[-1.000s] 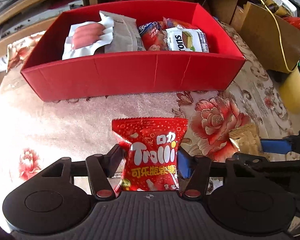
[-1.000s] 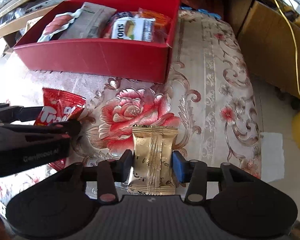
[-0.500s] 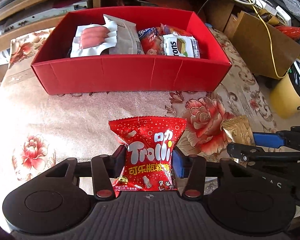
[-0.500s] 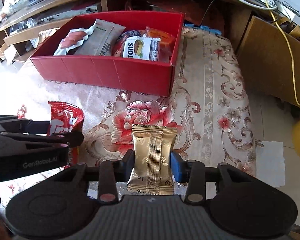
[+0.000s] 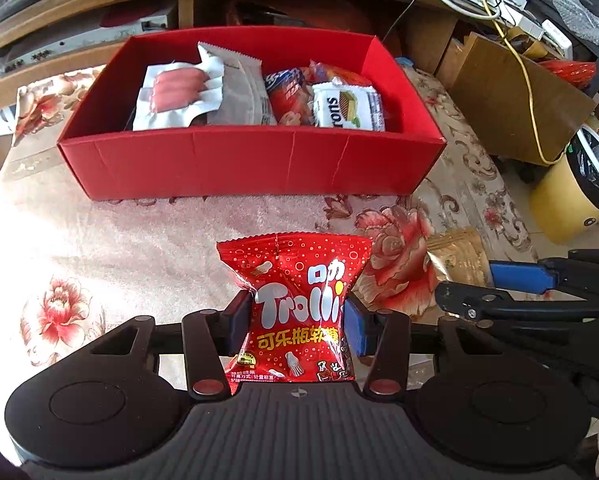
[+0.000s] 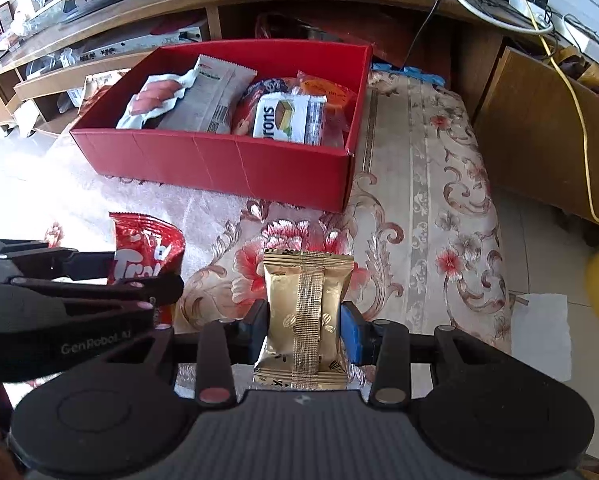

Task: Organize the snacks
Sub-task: 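Carry the Trolli bag and gold pastry over the red box and lower them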

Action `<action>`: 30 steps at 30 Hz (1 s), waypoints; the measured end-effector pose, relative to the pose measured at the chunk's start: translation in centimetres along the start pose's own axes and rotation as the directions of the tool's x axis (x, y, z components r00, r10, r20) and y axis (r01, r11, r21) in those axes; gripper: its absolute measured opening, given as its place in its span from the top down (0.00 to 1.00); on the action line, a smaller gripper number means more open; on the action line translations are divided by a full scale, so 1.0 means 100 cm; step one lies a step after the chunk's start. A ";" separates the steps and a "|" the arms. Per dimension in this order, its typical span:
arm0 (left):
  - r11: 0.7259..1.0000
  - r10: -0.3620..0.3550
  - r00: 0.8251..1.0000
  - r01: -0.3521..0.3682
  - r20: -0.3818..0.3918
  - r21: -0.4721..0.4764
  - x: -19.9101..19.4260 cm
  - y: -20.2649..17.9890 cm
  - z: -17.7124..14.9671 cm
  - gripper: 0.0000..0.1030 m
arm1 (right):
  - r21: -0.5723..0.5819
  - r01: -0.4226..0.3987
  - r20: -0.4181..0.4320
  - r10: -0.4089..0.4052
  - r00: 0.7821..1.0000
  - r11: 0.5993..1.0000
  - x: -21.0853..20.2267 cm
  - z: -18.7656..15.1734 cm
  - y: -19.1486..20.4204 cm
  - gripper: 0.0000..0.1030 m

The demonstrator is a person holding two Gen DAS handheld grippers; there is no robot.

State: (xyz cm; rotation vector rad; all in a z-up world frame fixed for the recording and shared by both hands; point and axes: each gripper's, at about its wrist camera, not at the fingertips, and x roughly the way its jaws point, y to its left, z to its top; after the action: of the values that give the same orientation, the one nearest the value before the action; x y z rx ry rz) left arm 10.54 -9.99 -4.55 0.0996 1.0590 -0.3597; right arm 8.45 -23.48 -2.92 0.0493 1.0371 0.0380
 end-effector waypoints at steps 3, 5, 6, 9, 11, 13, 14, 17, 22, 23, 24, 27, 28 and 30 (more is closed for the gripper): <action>1.000 0.001 1.000 -0.001 0.010 0.004 -0.002 -0.002 0.002 0.46 | 0.003 0.003 0.014 -0.003 1.000 1.000 -0.002 0.003 -0.001 0.64; 1.000 0.002 1.000 -0.002 0.017 0.005 -0.004 -0.003 0.003 0.46 | 0.006 0.000 0.022 0.000 1.000 1.000 -0.004 0.006 -0.001 0.64; 1.000 0.002 1.000 -0.002 0.021 0.006 -0.004 -0.003 0.004 0.46 | 0.006 -0.002 0.026 0.002 1.000 1.000 -0.004 0.007 -0.001 0.64; 1.000 0.010 0.999 -0.010 0.033 0.006 -0.007 -0.004 0.006 0.46 | 0.006 -0.001 0.037 0.000 0.999 1.000 -0.006 0.010 0.001 0.64; 1.000 0.010 0.999 -0.010 0.038 0.001 -0.008 -0.003 0.008 0.46 | 0.007 -0.002 0.044 0.002 0.999 1.000 -0.007 0.012 0.001 0.64; 1.000 0.011 0.999 -0.010 0.043 -0.002 -0.009 -0.002 0.009 0.46 | 0.006 -0.001 0.051 0.000 0.999 1.000 -0.008 0.013 0.002 0.64; 1.000 0.013 0.999 -0.012 0.047 -0.003 -0.010 -0.002 0.010 0.46 | 0.007 0.000 0.053 0.000 0.999 1.000 -0.009 0.014 0.002 0.64; 1.000 0.023 0.998 -0.024 0.060 0.003 -0.012 -0.003 0.012 0.46 | 0.008 0.000 0.063 0.000 0.998 1.000 -0.011 0.016 0.002 0.64; 1.000 0.029 0.996 -0.029 0.080 0.004 -0.017 -0.002 0.017 0.46 | 0.011 0.002 0.086 -0.003 0.996 1.000 -0.016 0.022 0.003 0.64; 0.999 0.031 0.996 -0.031 0.085 0.005 -0.018 -0.002 0.019 0.46 | 0.012 0.001 0.091 -0.002 0.996 1.000 -0.017 0.024 0.003 0.64; 0.999 0.033 0.995 -0.034 0.092 0.006 -0.019 -0.001 0.020 0.46 | 0.013 0.000 0.096 -0.002 0.995 1.000 -0.018 0.026 0.003 0.63; 0.999 0.043 0.993 -0.044 0.110 0.012 -0.022 -0.002 0.027 0.47 | 0.018 -0.002 0.110 0.000 0.994 1.000 -0.019 0.033 0.004 0.63; 0.999 0.045 0.992 -0.047 0.116 0.012 -0.023 -0.001 0.030 0.47 | 0.020 -0.003 0.115 0.000 0.993 1.000 -0.020 0.036 0.004 0.63; 0.999 0.048 0.991 -0.050 0.127 0.011 -0.025 -0.001 0.036 0.48 | 0.023 -0.006 0.127 0.003 0.992 1.000 -0.021 0.043 0.003 0.63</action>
State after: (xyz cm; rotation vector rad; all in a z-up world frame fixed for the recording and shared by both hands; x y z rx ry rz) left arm 12.37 -10.40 -0.60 0.1140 0.9270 -0.3253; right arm 11.04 -23.35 1.12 0.0747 0.9100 0.0268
